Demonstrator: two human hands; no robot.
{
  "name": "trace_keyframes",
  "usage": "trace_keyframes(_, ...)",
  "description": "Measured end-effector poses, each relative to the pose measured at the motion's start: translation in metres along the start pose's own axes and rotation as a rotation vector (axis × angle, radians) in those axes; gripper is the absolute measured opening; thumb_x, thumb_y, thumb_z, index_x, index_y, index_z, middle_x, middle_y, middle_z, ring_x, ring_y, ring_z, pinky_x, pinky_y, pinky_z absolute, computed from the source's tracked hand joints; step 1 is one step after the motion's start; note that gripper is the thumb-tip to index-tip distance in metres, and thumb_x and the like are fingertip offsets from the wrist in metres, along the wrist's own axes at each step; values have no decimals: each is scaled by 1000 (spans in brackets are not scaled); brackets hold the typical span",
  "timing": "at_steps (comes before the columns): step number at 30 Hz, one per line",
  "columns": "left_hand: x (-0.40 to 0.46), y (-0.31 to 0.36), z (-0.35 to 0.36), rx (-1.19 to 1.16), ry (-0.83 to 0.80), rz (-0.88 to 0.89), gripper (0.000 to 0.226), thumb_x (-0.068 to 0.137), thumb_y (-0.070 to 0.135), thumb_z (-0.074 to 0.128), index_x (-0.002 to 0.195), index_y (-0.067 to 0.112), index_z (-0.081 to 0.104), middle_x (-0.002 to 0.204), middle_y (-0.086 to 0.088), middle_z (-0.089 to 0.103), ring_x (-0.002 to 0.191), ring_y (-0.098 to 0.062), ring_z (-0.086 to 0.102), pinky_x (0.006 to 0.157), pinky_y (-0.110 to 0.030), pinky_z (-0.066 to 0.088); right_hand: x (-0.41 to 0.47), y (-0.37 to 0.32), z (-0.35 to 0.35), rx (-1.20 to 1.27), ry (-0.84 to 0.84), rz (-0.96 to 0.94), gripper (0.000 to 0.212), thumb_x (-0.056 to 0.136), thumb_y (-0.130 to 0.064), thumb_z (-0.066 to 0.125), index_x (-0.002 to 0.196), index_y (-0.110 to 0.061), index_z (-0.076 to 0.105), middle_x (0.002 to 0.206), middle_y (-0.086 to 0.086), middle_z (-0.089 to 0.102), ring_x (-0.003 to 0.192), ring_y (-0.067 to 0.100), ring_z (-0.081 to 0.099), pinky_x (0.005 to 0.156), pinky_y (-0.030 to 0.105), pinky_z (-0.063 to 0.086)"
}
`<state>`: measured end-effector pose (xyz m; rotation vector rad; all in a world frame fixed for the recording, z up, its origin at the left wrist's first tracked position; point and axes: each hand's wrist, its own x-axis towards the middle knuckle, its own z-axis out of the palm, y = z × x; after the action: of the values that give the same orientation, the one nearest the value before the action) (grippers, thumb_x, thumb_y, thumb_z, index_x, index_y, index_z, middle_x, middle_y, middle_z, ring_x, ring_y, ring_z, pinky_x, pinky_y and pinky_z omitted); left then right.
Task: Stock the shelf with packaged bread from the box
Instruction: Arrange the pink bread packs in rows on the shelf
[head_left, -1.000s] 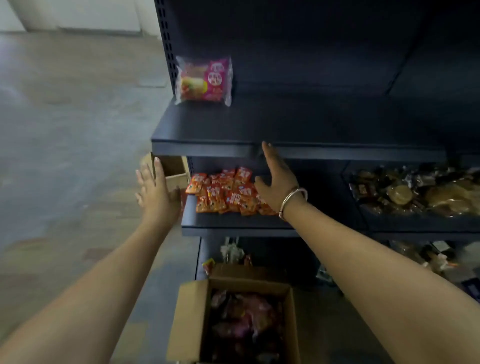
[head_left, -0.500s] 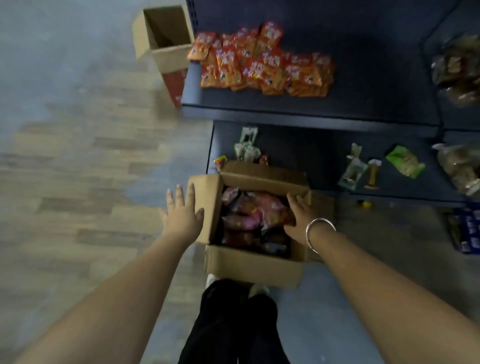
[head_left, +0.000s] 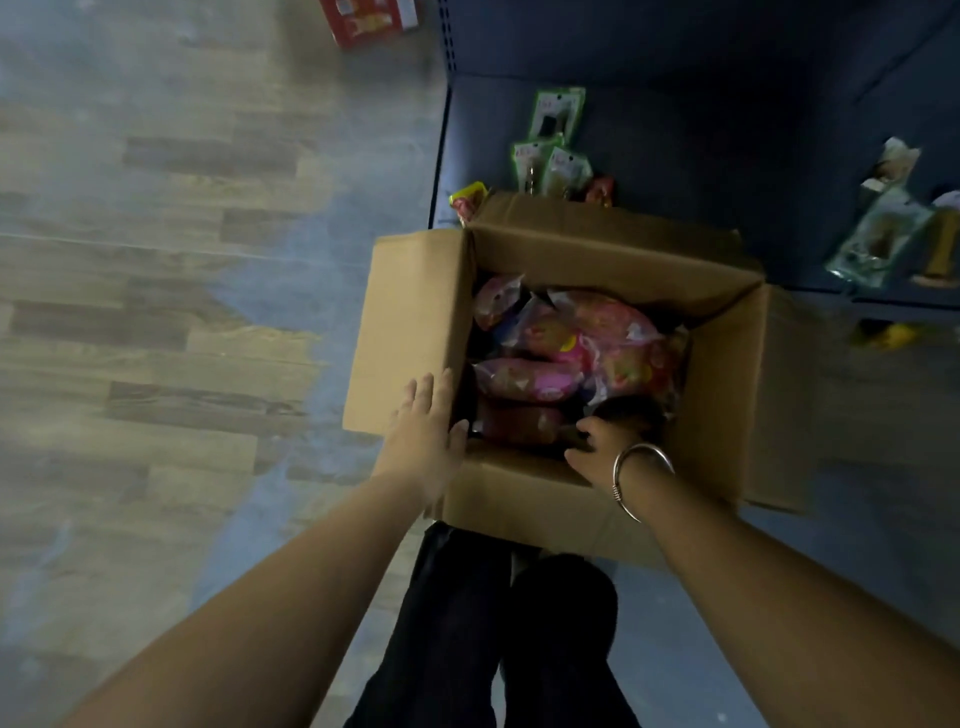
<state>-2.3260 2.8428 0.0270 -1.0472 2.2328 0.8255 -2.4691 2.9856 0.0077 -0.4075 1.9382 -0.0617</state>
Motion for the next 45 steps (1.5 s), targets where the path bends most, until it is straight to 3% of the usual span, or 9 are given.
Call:
trace_keyframes(7, 72, 3, 30, 22, 110, 211, 53, 99, 24, 33, 148, 17, 18, 156, -3, 19, 147, -18, 4, 119, -30, 3, 81, 0, 29, -97, 68, -1, 38, 91, -23, 52, 128, -12, 49, 130, 15, 53, 119, 32, 51, 100, 34, 44)
trace_keyframes(12, 96, 4, 47, 213, 84, 227, 52, 92, 13, 38, 143, 21, 33, 150, 4, 32, 146, -16, 10, 109, -40, -24, 120, -8, 50, -183, -17, -14, 57, 89, -21, 55, 141, -22, 31, 140, 15, 43, 127, 34, 45, 105, 40, 40)
trace_keyframes(18, 87, 7, 47, 180, 102, 245, 49, 90, 14, 43, 138, 25, 42, 143, 4, 43, 140, -15, 27, 100, -39, -35, 118, -4, 49, -224, 75, -6, 41, 95, -40, 42, 131, -21, 51, 139, 10, 48, 127, 32, 47, 104, 38, 37)
trace_keyframes(22, 67, 16, 29, -31, 48, 172, 49, 85, 7, 43, 129, 24, 53, 138, -3, 50, 133, -23, 40, 118, -37, 4, 77, 0, 20, -214, 120, -6, 39, 95, -28, 44, 131, -15, 48, 136, 16, 49, 124, 32, 48, 103, 35, 39)
trace_keyframes(25, 35, 30, -3, -223, 89, 82, 44, 87, 0, 40, 123, 14, 60, 132, -13, 56, 124, -29, 50, 105, -30, 36, 30, -3, -13, -158, 178, -8, 37, 95, -21, 43, 130, -10, 47, 134, 20, 50, 123, 33, 50, 99, 33, 40)
trace_keyframes(30, -20, 61, -83, -292, 142, 34, 39, 91, 1, 38, 123, 8, 58, 132, -13, 56, 122, -30, 50, 96, -29, 41, -67, -20, -88, 27, 265, -88, 38, 98, -21, 40, 131, -4, 48, 137, 18, 47, 123, 30, 48, 95, 20, 39)
trace_keyframes(32, -41, 80, -121, -285, 180, 48, 37, 92, 3, 37, 121, 7, 59, 129, -15, 57, 116, -33, 53, 89, -29, 43, -106, -31, -118, 133, 265, -127, 34, 98, -10, 39, 128, 5, 49, 130, 20, 52, 105, 26, 56, 69, 4, 41)
trace_keyframes(40, -139, 169, -281, -330, 272, 133, 53, 73, 28, 36, 106, -1, 65, 120, -22, 61, 111, -36, 57, 88, -35, 44, -250, -75, -232, 130, 441, -272, 26, 97, -16, 43, 97, 0, 63, 89, 14, 56, 92, 29, 56, 74, 29, 39)
trace_keyframes(45, -199, 207, -365, -529, 266, 195, 24, 95, -2, 37, 94, -2, 60, 94, -21, 55, 80, -27, 46, 67, -25, 36, -340, -100, -289, 200, 530, -365, 32, 97, -12, 42, 68, -18, 54, 72, 1, 52, 73, 17, 51, 63, 23, 39)
